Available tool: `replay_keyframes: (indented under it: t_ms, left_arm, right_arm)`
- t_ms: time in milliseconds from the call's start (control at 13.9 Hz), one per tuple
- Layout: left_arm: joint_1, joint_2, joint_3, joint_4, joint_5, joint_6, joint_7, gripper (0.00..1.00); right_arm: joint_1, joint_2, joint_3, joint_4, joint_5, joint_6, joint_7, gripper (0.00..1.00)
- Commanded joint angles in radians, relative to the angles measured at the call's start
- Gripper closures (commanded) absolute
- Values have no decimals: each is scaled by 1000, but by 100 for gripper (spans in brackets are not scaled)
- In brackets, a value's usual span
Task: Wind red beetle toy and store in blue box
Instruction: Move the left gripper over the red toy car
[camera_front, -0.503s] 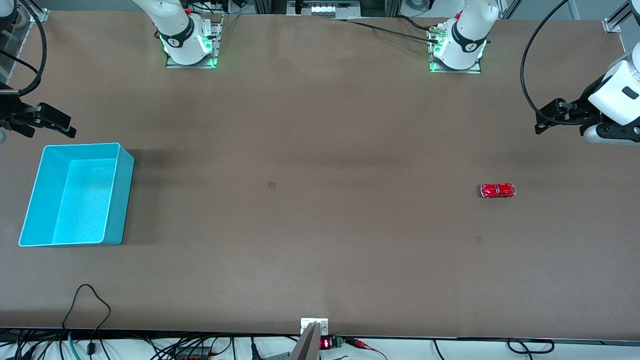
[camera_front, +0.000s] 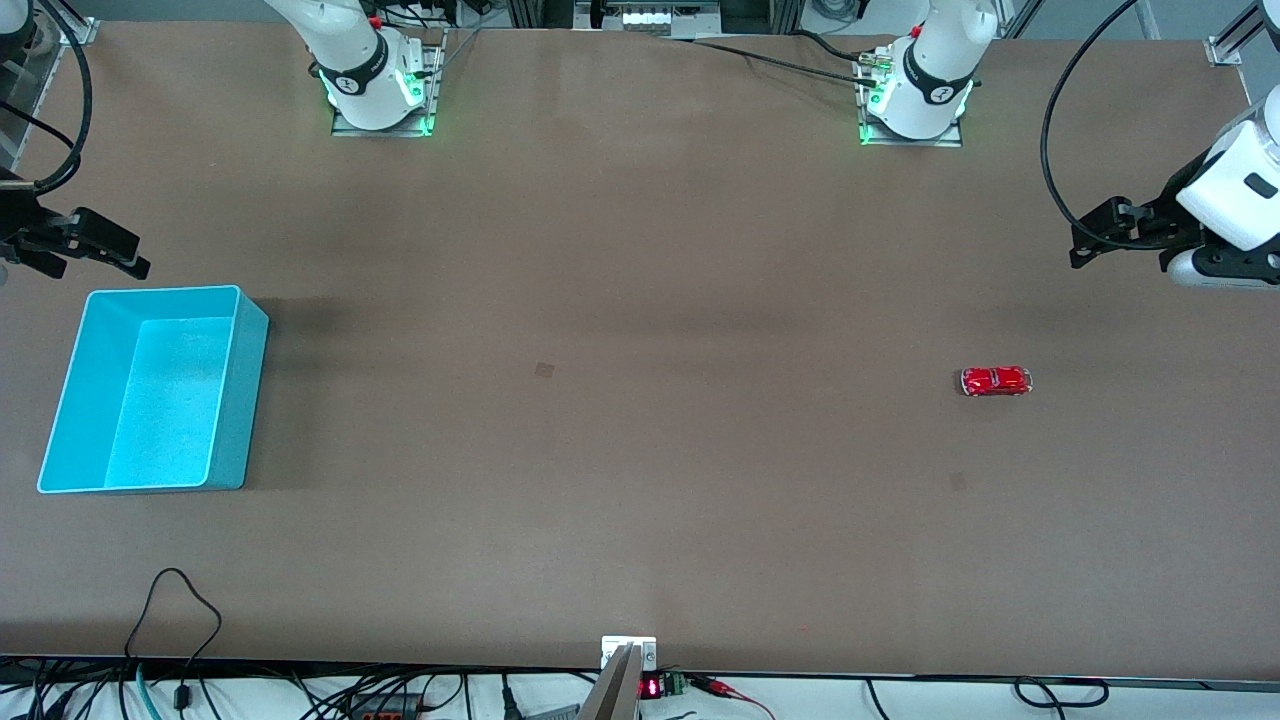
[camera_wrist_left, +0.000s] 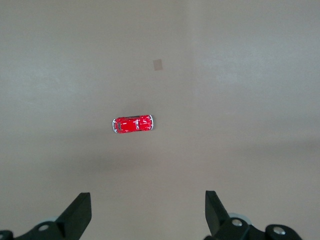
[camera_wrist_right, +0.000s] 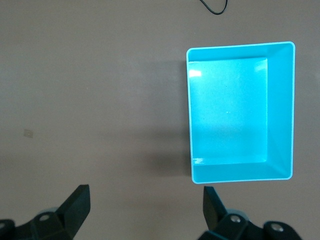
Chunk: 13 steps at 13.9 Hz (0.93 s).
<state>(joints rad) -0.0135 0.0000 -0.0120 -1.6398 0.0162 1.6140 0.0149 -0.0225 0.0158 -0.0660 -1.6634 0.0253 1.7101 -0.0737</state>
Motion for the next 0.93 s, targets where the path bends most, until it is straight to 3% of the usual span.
replay_keyframes:
  t_ms: [0, 503, 863]
  left_arm:
    - [-3, 20, 3, 48, -24, -48, -4, 0]
    - [-3, 48, 3, 40, -78, -271, 8, 0]
    - [9, 81, 3, 22, -64, -296, 423, 0]
  right_arm:
    - [-5, -14, 9, -13, -13, 10, 17, 0]
    - [-4, -16, 11, -13, -15, 0, 17, 0]
    - [-2, -16, 11, -13, -15, 0, 17, 0]
